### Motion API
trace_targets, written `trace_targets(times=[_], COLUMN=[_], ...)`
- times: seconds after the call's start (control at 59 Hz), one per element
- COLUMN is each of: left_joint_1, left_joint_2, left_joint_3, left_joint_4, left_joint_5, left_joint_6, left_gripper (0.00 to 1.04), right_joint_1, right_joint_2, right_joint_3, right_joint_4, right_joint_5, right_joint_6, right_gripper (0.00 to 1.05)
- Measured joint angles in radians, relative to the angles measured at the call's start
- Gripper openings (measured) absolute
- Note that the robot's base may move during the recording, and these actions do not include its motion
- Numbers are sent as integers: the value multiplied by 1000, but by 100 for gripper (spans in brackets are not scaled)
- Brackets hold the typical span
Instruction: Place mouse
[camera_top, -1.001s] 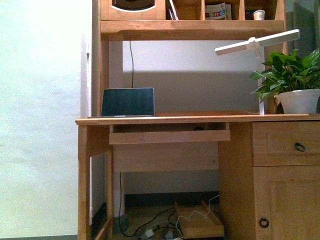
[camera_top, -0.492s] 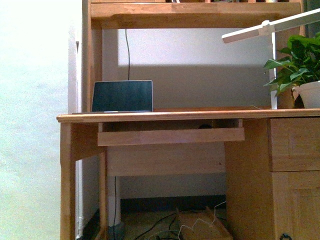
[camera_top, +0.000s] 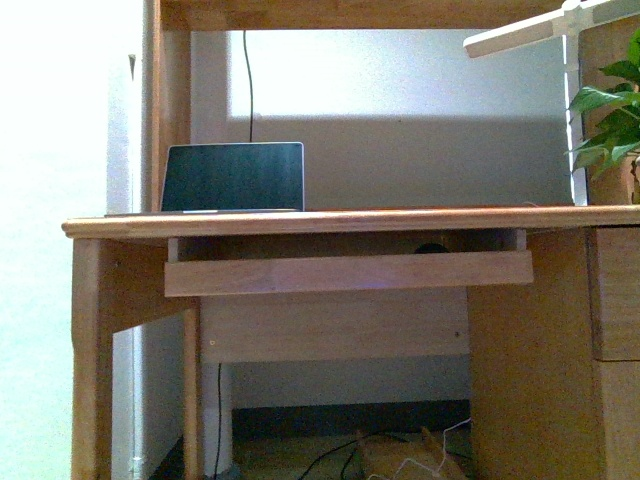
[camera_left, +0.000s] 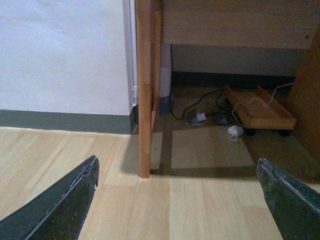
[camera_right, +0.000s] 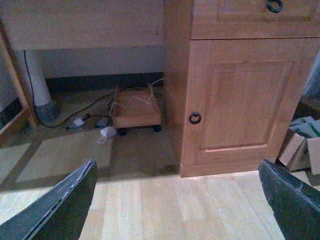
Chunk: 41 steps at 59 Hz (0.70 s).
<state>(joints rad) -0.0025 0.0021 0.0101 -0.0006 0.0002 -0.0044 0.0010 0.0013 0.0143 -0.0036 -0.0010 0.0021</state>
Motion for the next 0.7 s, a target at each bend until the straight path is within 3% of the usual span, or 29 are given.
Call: trace_targets(times=[0.696], left_joint_1=[0], left_joint_2=[0], left_joint_3=[0], left_joint_4=[0], left_joint_5=[0], left_joint_6=[0], left_gripper=[97], right_joint_1=[0], right_joint_2=[0], right_joint_3=[0], right_joint_4=[0], right_joint_5=[1], right_joint_6=[0], right_gripper=[97])
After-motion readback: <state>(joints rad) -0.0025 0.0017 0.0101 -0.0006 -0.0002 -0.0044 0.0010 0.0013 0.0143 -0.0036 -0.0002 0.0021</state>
